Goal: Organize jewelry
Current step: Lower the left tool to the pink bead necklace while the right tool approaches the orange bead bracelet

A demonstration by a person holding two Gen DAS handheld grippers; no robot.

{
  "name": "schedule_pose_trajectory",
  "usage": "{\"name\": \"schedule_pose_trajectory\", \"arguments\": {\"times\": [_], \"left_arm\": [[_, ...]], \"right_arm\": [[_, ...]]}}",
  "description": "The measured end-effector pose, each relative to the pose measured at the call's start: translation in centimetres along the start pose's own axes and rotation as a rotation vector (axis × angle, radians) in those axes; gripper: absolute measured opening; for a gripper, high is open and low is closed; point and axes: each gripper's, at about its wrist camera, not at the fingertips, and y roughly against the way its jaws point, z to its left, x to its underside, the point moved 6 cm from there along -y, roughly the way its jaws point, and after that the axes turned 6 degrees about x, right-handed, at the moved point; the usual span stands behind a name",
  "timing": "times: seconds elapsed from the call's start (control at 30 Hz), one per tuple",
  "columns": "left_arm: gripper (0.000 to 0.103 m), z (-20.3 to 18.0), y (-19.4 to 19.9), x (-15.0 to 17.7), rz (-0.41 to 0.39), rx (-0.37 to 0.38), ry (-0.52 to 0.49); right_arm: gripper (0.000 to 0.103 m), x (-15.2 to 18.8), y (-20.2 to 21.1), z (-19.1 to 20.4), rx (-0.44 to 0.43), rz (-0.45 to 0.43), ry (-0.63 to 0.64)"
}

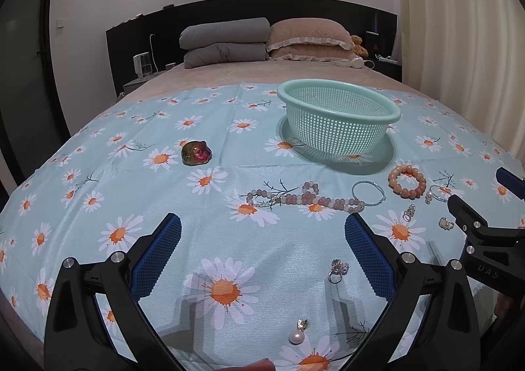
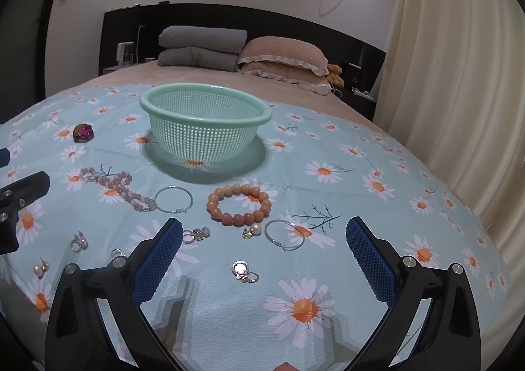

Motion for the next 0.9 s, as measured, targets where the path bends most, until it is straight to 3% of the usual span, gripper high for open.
{"name": "schedule_pose_trajectory", "arguments": {"times": [0.57, 0.9], "left_arm": [[0.098, -0.7, -1.7, -0.6, 0.028, 0.011, -0.007], [0.098, -0.4, -4.4, -2.1, 0.059, -0.003, -0.043]], "right_arm": [[0.096, -1.1, -1.2, 0.3, -0.055, 0.024, -0.011], [0.096, -3.0, -5.1, 0.1, -0.085, 0.081, -0.03]]}}
